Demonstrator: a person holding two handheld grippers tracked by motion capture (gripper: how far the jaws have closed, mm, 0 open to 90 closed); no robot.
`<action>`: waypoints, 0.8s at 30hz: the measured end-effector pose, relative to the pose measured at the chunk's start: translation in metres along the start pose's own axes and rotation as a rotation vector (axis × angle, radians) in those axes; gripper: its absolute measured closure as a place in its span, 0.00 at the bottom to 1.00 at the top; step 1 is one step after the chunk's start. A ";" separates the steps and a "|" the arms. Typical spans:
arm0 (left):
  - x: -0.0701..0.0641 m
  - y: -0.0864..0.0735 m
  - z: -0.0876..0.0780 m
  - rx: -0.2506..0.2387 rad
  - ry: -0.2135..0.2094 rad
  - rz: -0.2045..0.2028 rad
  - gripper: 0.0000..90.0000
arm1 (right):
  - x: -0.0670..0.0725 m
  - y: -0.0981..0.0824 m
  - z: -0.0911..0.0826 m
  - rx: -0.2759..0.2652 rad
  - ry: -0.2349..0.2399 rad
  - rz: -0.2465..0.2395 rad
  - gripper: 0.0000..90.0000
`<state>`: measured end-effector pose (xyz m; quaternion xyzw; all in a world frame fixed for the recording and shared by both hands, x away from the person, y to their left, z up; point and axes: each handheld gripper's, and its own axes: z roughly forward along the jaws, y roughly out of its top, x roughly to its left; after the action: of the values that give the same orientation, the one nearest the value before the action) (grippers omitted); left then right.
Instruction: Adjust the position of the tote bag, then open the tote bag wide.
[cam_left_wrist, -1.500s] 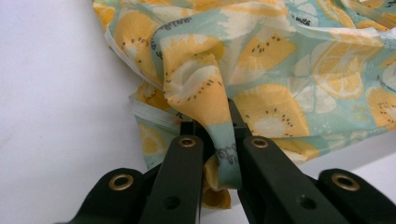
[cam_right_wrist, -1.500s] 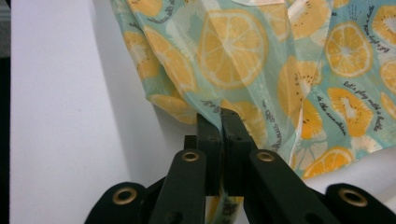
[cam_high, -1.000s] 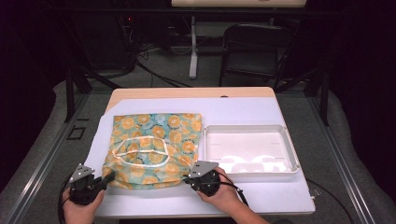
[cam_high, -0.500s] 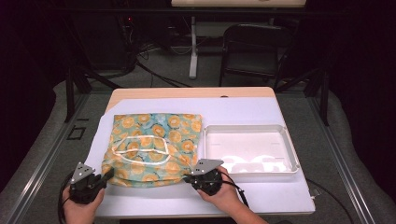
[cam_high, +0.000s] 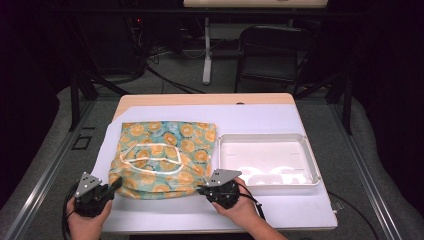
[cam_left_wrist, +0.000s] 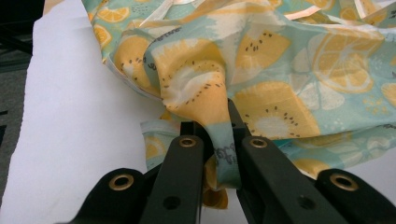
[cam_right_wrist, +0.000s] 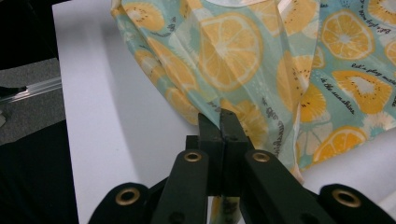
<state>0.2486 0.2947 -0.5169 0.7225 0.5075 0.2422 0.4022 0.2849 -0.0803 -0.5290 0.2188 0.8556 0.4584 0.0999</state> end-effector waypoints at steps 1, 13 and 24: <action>0.000 0.001 0.000 -0.004 0.002 -0.001 0.99 | 0.000 0.000 -0.001 0.002 -0.001 0.000 1.00; -0.002 0.012 -0.001 -0.009 -0.001 0.004 0.99 | -0.003 0.007 -0.008 0.016 -0.001 -0.014 1.00; 0.001 0.028 -0.002 -0.022 0.012 0.037 0.99 | -0.010 0.022 -0.013 -0.012 0.004 -0.020 1.00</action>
<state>0.2623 0.2915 -0.4928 0.7260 0.4937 0.2596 0.4022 0.2949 -0.0841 -0.5037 0.2087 0.8551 0.4631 0.1042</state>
